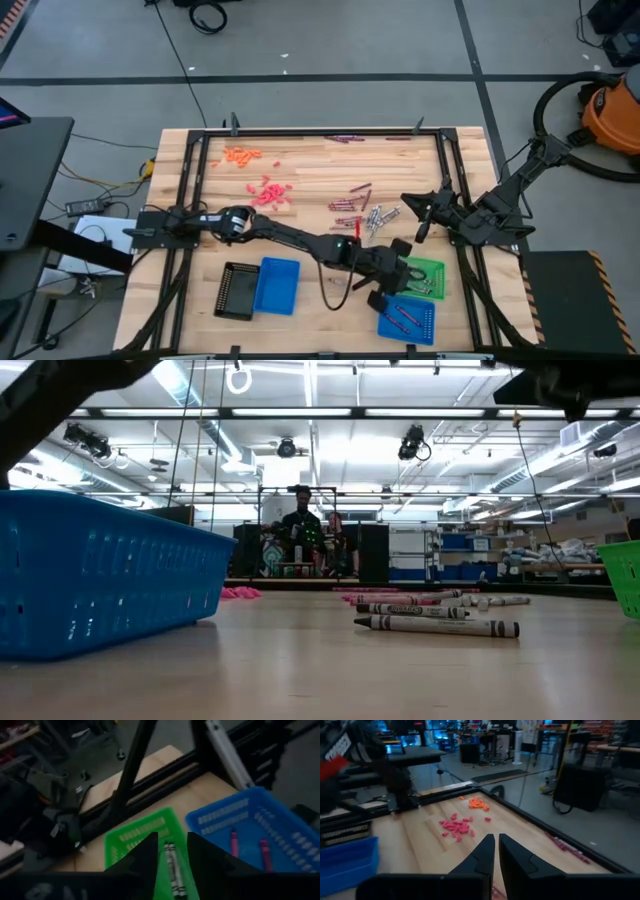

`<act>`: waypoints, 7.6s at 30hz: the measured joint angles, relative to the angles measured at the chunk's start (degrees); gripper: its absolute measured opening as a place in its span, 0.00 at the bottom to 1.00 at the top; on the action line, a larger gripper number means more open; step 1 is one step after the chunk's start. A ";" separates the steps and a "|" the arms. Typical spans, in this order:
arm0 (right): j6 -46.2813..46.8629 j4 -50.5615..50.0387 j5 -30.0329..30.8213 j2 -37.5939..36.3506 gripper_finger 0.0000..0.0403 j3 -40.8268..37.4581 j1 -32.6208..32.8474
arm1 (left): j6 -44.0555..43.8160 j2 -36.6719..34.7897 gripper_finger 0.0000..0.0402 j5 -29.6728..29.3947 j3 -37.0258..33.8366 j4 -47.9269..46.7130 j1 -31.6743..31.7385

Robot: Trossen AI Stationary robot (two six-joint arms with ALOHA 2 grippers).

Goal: Sort crayons
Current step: Put the black crayon into the green bin

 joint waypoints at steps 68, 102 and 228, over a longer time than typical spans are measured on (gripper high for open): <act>11.83 -7.33 -20.36 33.06 0.08 19.54 -6.14 | -8.09 -27.89 0.09 -17.07 -46.74 -10.72 -10.40; 12.45 -13.64 -16.06 32.79 0.08 19.47 -6.00 | -15.20 -16.64 0.37 -2.90 -44.97 1.76 -3.28; 64.15 -71.35 -7.18 19.56 0.03 19.39 1.01 | 6.73 -3.62 0.23 -1.63 -2.67 -25.31 4.19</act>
